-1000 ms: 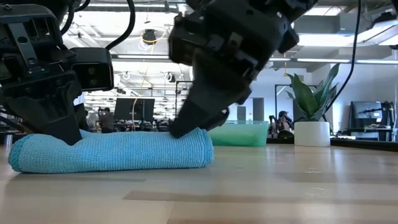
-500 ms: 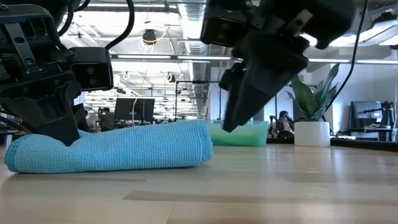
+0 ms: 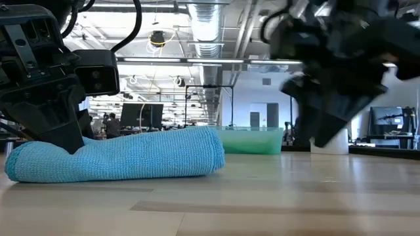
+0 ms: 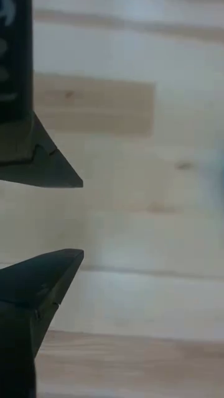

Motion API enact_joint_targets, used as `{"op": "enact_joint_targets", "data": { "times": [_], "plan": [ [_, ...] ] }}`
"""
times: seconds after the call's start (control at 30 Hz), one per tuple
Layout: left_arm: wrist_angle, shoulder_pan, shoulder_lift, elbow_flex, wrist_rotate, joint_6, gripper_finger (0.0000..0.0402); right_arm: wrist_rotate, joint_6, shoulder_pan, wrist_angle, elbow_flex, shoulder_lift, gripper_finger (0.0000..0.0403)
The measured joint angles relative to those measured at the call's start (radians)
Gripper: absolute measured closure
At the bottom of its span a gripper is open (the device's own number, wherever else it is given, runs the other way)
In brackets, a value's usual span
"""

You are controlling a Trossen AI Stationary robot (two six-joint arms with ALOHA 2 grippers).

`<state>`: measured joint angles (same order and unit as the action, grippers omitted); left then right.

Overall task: Roll microfiber towels into tight, uniform cylinder then place into a basket
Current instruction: Put the rolled blue microfiber cloth into the green bin

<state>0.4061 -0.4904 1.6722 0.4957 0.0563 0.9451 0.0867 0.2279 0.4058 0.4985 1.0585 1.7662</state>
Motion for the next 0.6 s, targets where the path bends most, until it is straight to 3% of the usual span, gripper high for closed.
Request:
{"op": "enact_joint_targets", "data": {
  "times": [0.3, 0.47, 0.6],
  "plan": [
    [0.005, 0.000, 0.000, -0.001, 0.002, 0.000, 0.0372, 0.028, 0.157, 0.027, -0.425, -0.309, -0.162, 0.0211],
    [0.008, 0.000, 0.000, -0.001, 0.007, 0.000, 0.0372, 0.028, 0.157, 0.020, -0.749, -0.378, -0.166, 0.0209],
    [0.008, 0.000, 0.000, -0.001, 0.007, 0.000, 0.0372, 0.027, 0.157, 0.006, -0.869, -0.379, -0.141, 0.0210]
  ]
}}
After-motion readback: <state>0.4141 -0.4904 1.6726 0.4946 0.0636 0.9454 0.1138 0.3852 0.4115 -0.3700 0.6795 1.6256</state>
